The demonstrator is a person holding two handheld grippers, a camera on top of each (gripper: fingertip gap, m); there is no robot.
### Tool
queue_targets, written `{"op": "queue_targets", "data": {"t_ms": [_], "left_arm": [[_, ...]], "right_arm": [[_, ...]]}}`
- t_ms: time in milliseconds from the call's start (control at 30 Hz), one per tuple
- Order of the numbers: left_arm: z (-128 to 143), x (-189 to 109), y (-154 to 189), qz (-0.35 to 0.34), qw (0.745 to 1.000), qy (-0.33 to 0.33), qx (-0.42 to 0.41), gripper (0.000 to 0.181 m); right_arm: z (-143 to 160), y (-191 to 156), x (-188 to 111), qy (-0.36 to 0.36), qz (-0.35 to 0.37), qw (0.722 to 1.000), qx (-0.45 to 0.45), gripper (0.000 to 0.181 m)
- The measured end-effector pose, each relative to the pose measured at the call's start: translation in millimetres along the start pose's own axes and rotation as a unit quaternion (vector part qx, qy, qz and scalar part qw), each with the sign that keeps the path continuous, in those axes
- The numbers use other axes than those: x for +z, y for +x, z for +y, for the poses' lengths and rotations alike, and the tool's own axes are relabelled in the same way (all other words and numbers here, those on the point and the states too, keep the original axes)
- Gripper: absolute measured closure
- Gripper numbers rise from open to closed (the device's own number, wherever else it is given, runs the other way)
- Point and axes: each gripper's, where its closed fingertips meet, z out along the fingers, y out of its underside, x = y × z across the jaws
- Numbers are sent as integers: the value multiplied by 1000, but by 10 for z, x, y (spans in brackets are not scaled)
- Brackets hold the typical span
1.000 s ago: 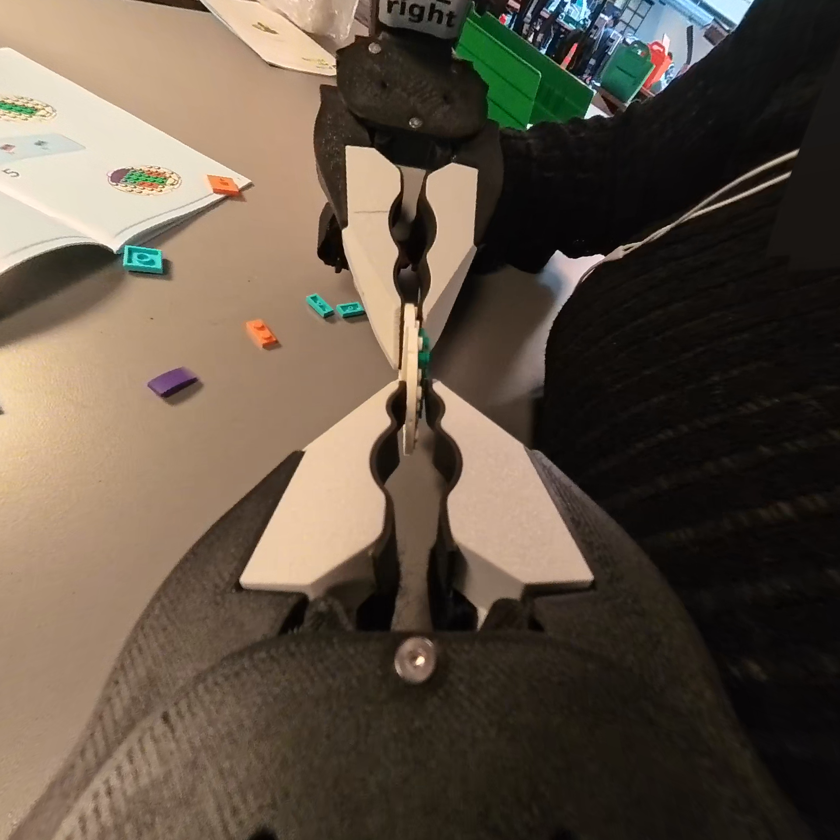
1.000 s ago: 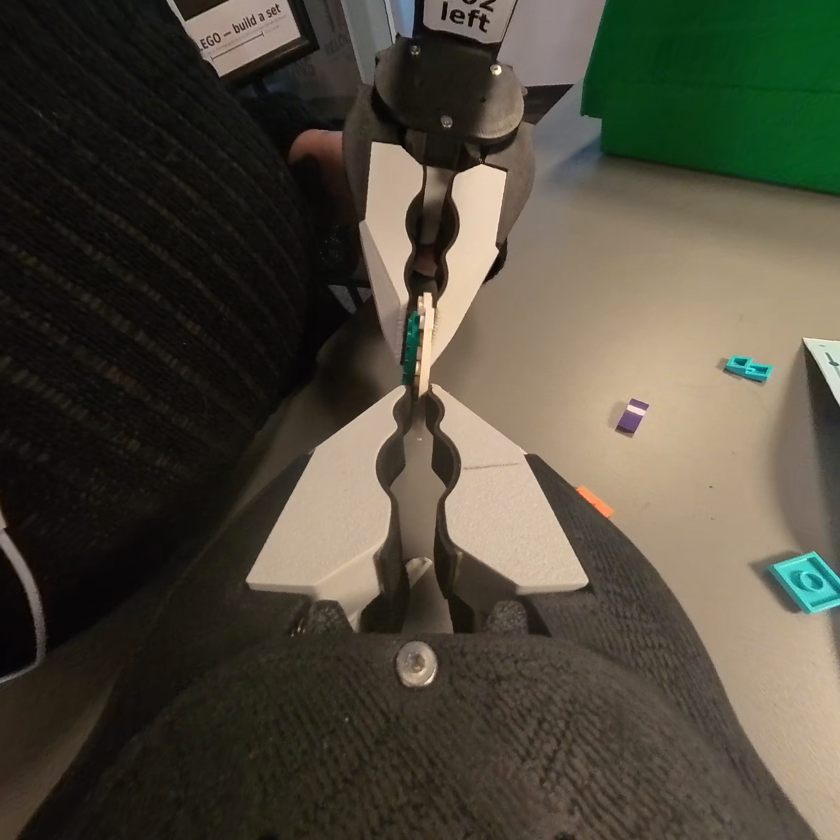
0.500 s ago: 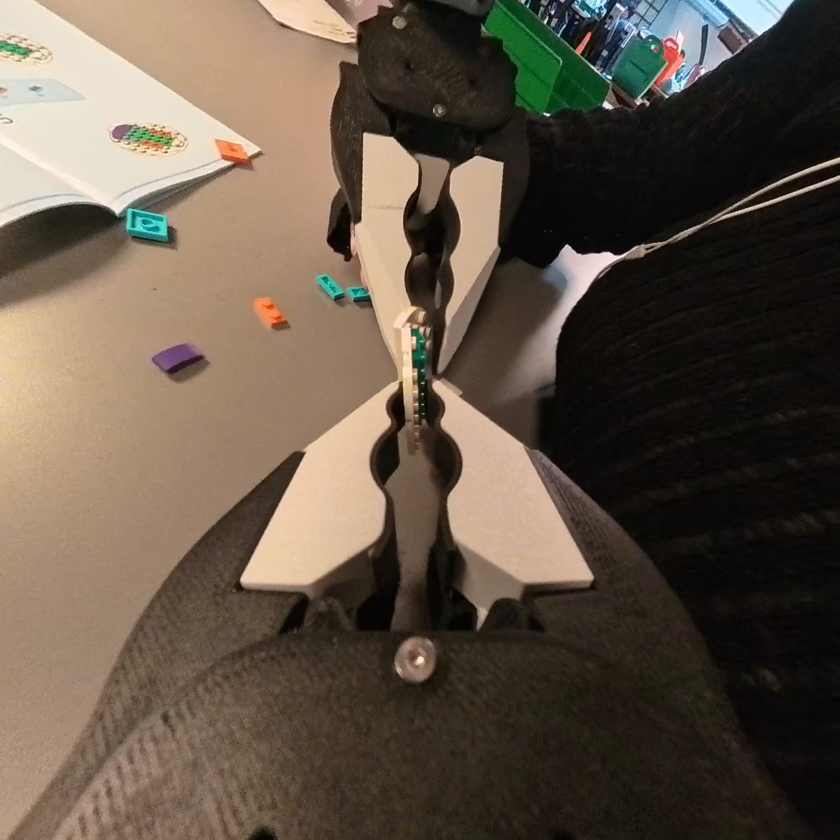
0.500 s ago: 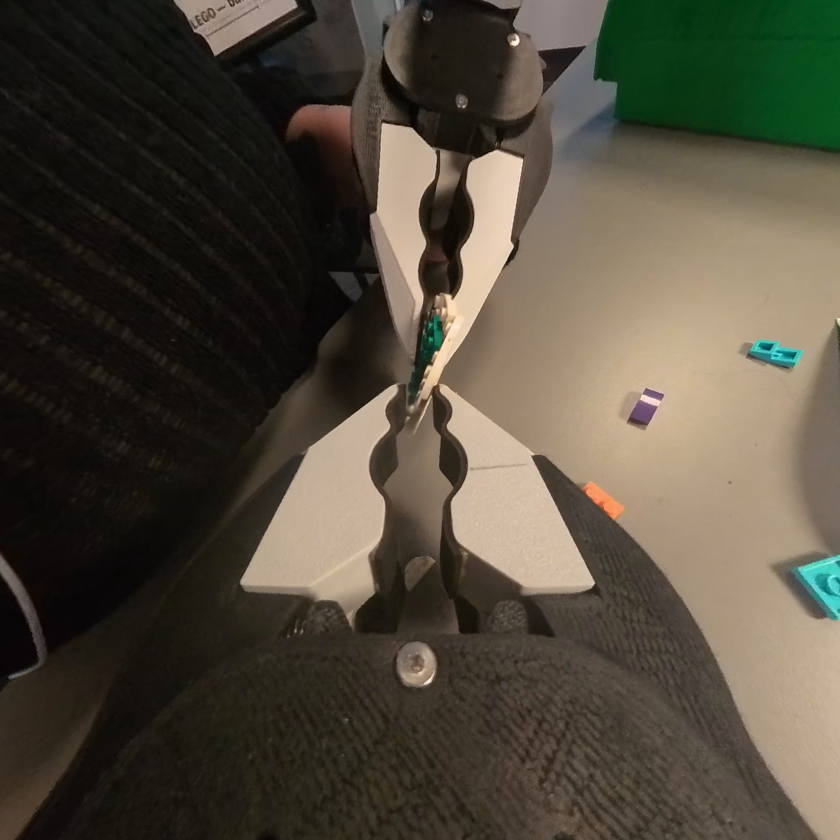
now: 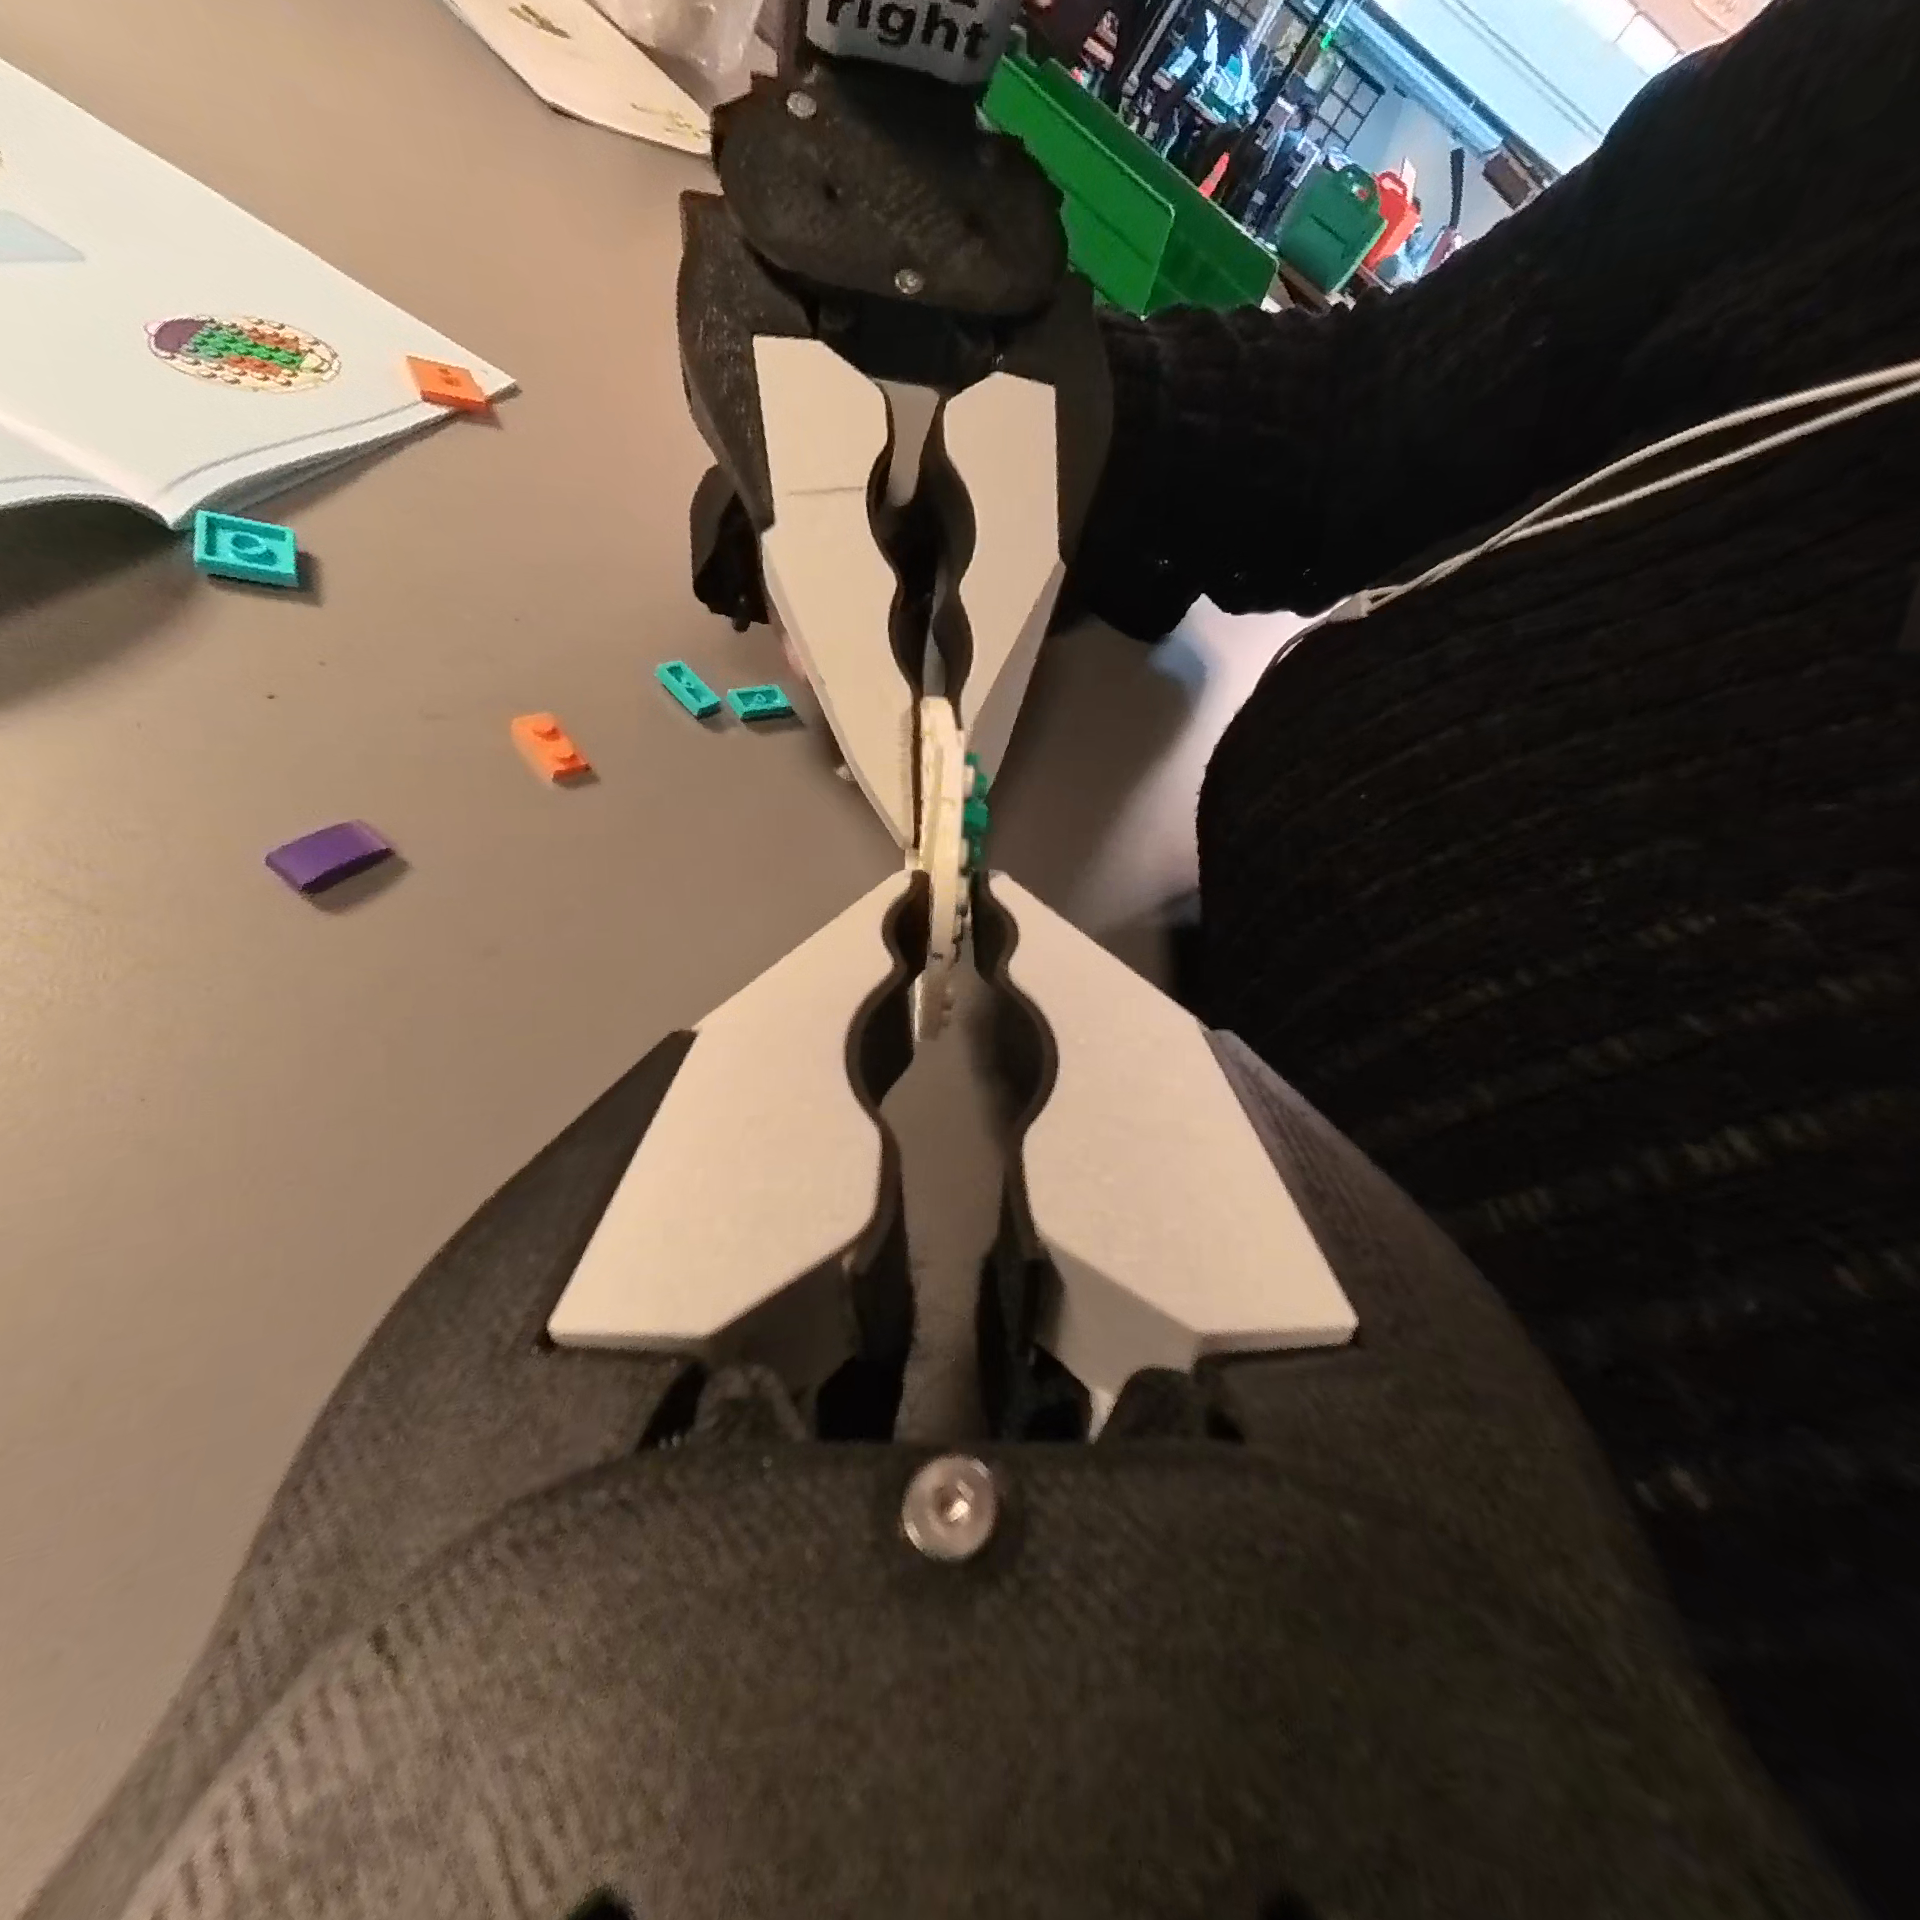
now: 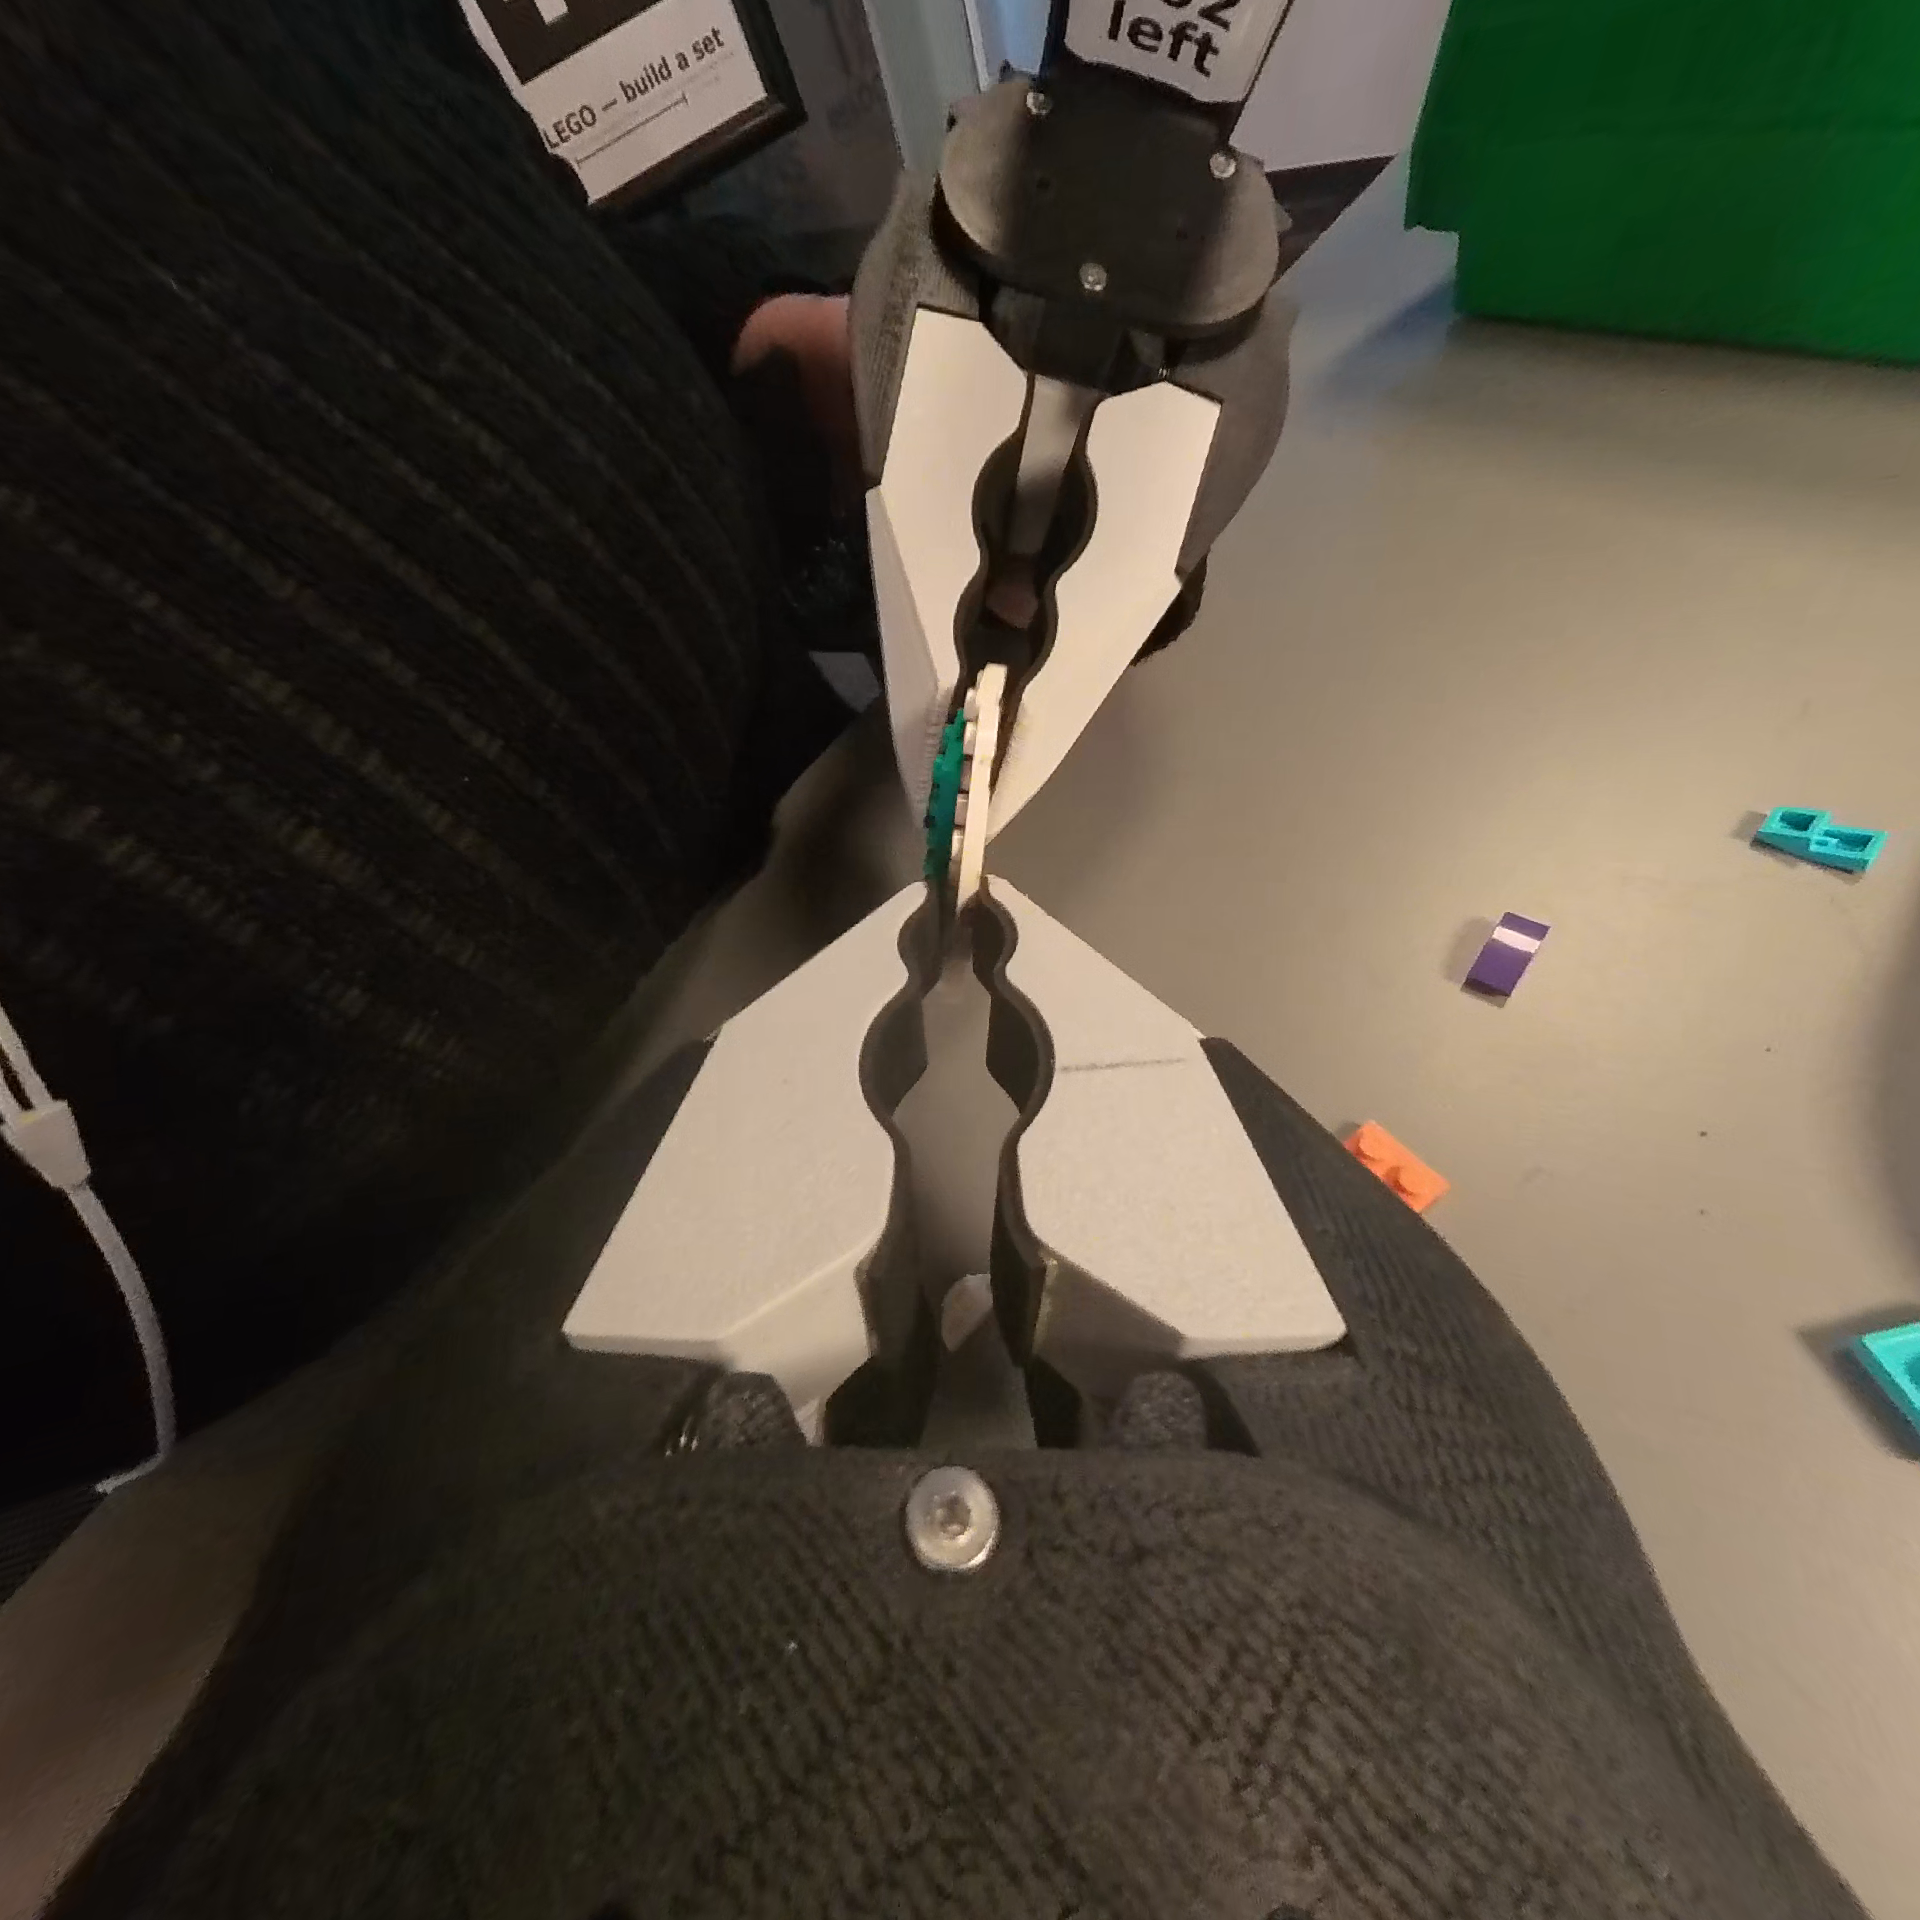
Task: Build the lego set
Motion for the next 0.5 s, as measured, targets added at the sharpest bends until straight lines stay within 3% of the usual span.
{"op": "queue_targets", "data": {"t_ms": [267,500], "left_arm": [[-93,-57,-133,-38,998,38,-26,174],[-139,-70,-178,-19,995,59,-82,174]], "right_arm": [[-63,143,-25,13,56,998,40,178],[-87,193,-47,31,57,994,88,178]]}}
